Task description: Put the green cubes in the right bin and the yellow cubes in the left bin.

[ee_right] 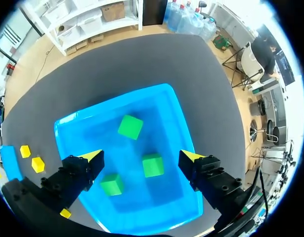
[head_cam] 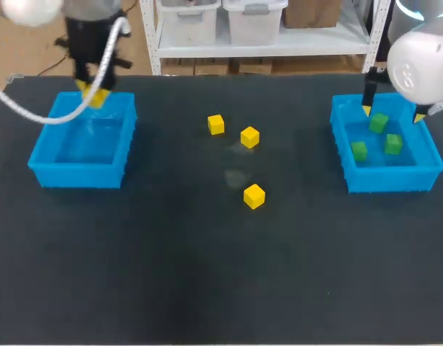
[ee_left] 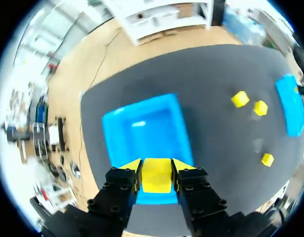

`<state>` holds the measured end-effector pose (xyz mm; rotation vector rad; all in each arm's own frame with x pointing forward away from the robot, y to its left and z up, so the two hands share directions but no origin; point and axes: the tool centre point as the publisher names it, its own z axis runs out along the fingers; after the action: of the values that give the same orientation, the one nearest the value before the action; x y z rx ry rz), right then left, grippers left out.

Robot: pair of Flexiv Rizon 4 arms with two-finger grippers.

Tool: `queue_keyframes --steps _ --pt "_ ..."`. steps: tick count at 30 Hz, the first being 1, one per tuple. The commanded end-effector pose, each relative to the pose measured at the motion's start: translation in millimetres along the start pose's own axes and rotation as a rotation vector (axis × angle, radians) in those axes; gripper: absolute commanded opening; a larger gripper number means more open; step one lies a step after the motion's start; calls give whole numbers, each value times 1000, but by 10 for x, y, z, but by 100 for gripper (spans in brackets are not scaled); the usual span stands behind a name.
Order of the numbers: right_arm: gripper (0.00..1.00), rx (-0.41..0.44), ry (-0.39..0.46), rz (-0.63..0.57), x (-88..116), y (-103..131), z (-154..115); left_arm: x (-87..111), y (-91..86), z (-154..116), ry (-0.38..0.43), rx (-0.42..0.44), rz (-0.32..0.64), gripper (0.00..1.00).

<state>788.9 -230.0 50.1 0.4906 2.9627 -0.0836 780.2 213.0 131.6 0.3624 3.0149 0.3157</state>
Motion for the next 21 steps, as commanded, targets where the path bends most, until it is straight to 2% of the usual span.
queue_keyframes --steps 1,3,4,5,6,9,13,21 --pt "100 -3 -321 2 58 -29 -10 527 235 184 -220 6 -69 0" --pt "100 -3 -321 2 58 -29 -10 553 257 256 -204 0 -58 0" --pt "100 -3 -321 2 58 -29 -10 553 258 269 -201 -14 -54 10" --pt "100 -3 -321 2 58 -29 -10 540 254 272 -204 -12 -52 77" --pt "100 -3 -321 2 58 -29 -10 513 244 265 -214 -10 -49 100" --pt "100 -3 -321 2 58 -29 -10 379 163 191 -244 1 -19 100" --pt "100 -3 -321 2 58 -29 -10 142 -110 4 -291 43 60 100" --pt "100 -3 -321 2 58 -29 -10 -368 -1090 -311 -360 197 306 100"
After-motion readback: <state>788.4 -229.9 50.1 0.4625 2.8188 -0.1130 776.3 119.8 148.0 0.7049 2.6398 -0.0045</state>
